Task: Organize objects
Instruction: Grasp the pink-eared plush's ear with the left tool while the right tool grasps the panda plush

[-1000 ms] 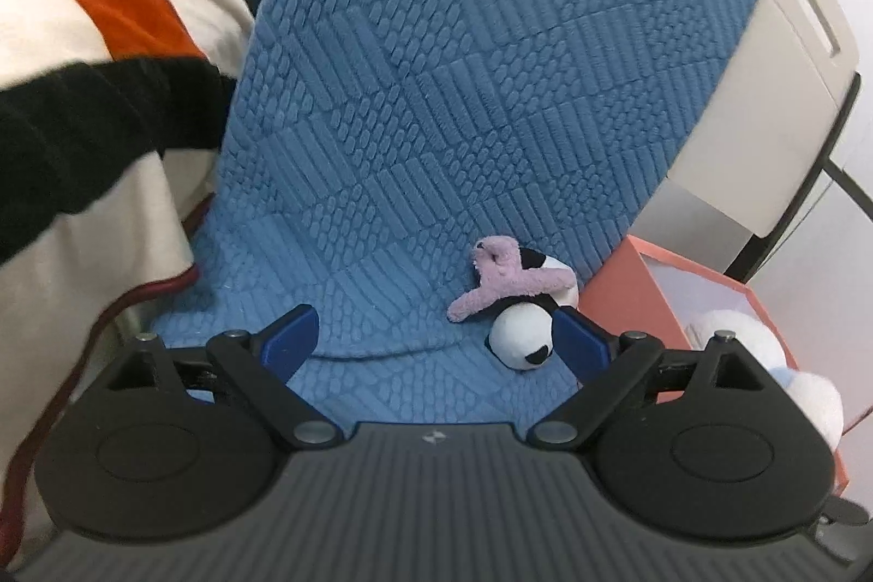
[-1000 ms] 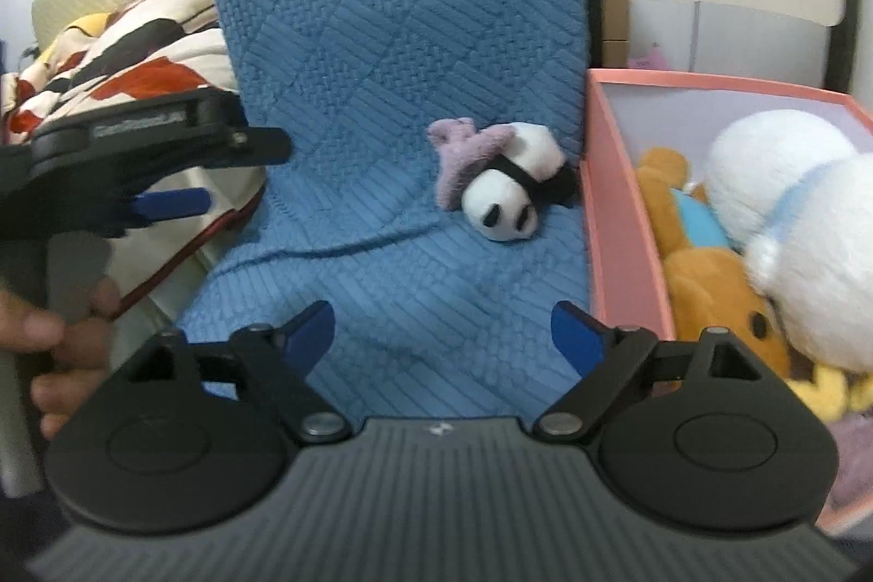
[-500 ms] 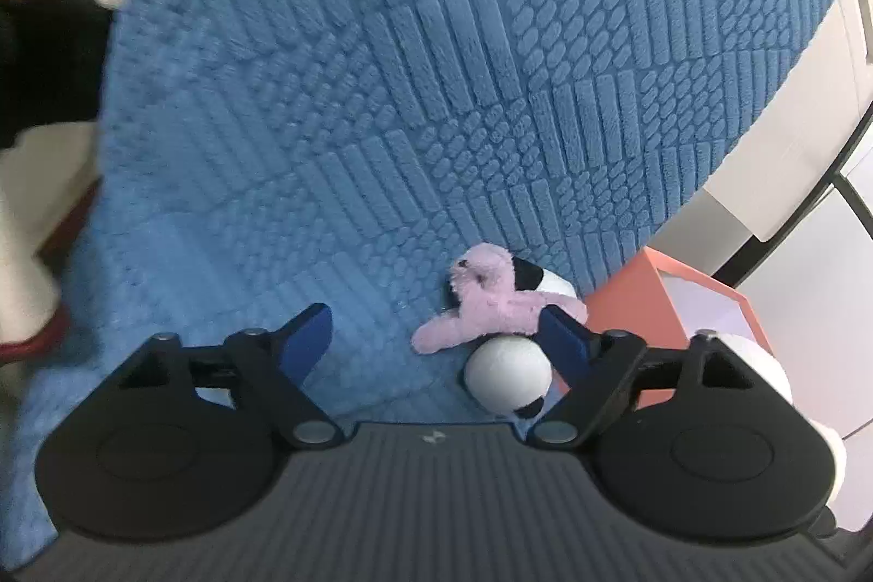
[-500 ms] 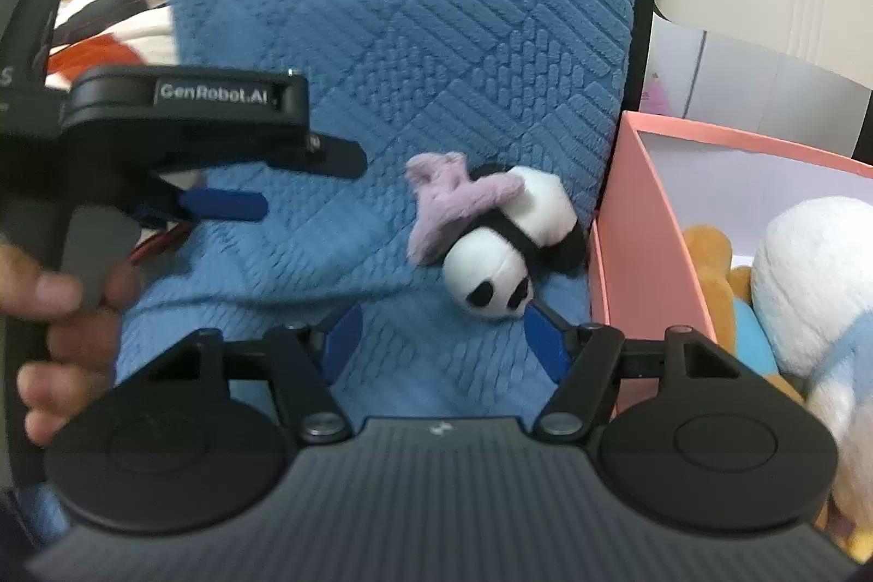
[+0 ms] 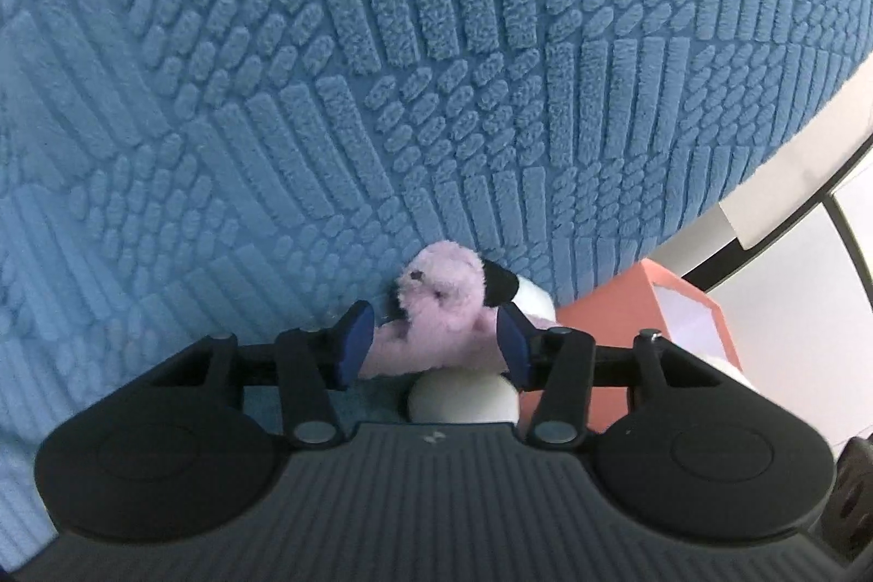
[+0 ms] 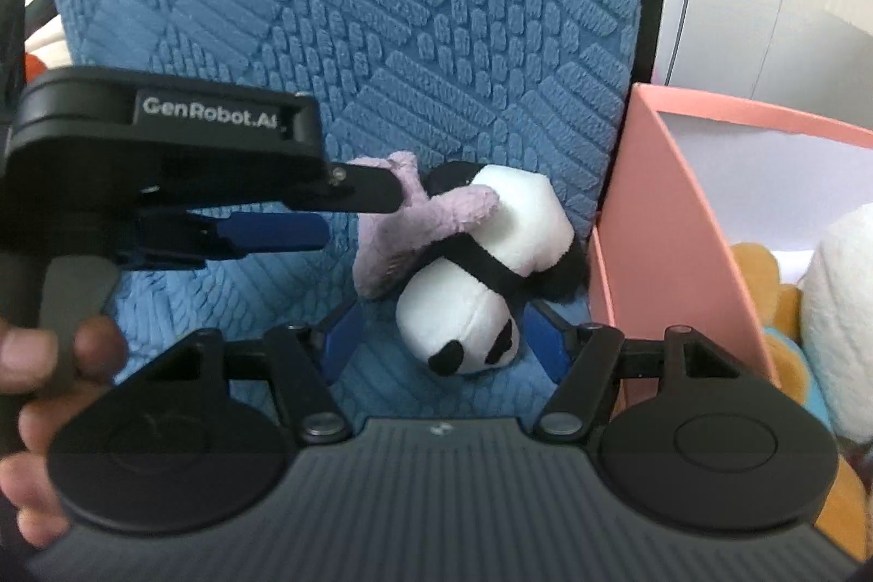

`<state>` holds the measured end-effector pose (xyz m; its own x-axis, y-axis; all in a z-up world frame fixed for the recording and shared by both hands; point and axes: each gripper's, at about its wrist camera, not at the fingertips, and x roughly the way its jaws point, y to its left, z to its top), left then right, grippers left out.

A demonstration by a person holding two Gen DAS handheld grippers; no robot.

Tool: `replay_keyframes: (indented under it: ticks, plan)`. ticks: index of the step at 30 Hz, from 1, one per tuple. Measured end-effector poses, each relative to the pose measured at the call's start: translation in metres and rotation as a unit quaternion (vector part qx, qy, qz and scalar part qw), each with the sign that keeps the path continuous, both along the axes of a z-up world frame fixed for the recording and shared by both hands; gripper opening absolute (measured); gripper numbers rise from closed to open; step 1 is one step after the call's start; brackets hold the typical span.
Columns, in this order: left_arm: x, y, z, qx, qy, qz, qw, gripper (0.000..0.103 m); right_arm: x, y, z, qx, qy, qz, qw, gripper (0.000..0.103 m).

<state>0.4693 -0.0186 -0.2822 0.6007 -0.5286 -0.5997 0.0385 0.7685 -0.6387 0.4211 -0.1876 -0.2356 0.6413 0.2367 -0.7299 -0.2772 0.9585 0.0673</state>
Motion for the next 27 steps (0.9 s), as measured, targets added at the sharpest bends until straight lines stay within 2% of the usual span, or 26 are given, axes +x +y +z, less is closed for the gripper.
replay_keyframes:
  ticks: [3, 5, 7, 10, 14, 20, 25, 27]
  plan:
    - [0.008, -0.009, -0.002, 0.012, -0.004, 0.005, 0.9999, 0.056, 0.009, -0.003, -0.007, 0.008, 0.014, -0.009, 1.000, 0.067]
    - [0.012, -0.017, -0.006, 0.006, 0.002, 0.008, 1.0000, 0.055, 0.014, -0.005, -0.012, 0.015, 0.026, -0.014, 0.999, 0.067]
    - [0.018, -0.023, -0.011, -0.001, 0.008, 0.004, 1.0000, 0.048, 0.016, -0.004, -0.017, 0.008, 0.027, -0.014, 0.999, 0.065]
    - [0.021, -0.030, -0.012, 0.010, 0.004, 0.010, 0.9999, 0.038, 0.019, -0.009, -0.021, 0.013, 0.032, -0.023, 0.999, 0.059]
    - [0.023, -0.036, -0.014, 0.010, 0.005, 0.010, 0.9999, 0.037, 0.017, -0.013, -0.020, 0.023, 0.036, -0.022, 0.999, 0.057]
    - [0.015, -0.039, -0.003, 0.031, -0.007, -0.002, 0.9995, 0.037, 0.005, -0.016, -0.012, 0.028, 0.045, -0.011, 0.999, 0.056]
    - [0.000, -0.035, 0.006, 0.045, -0.014, 0.005, 0.9989, 0.037, -0.015, -0.018, 0.001, 0.027, 0.024, 0.009, 0.999, 0.054]
    - [-0.011, -0.031, 0.009, 0.043, -0.016, 0.022, 0.9987, 0.037, -0.023, -0.019, 0.004, 0.024, 0.016, 0.015, 0.999, 0.054]
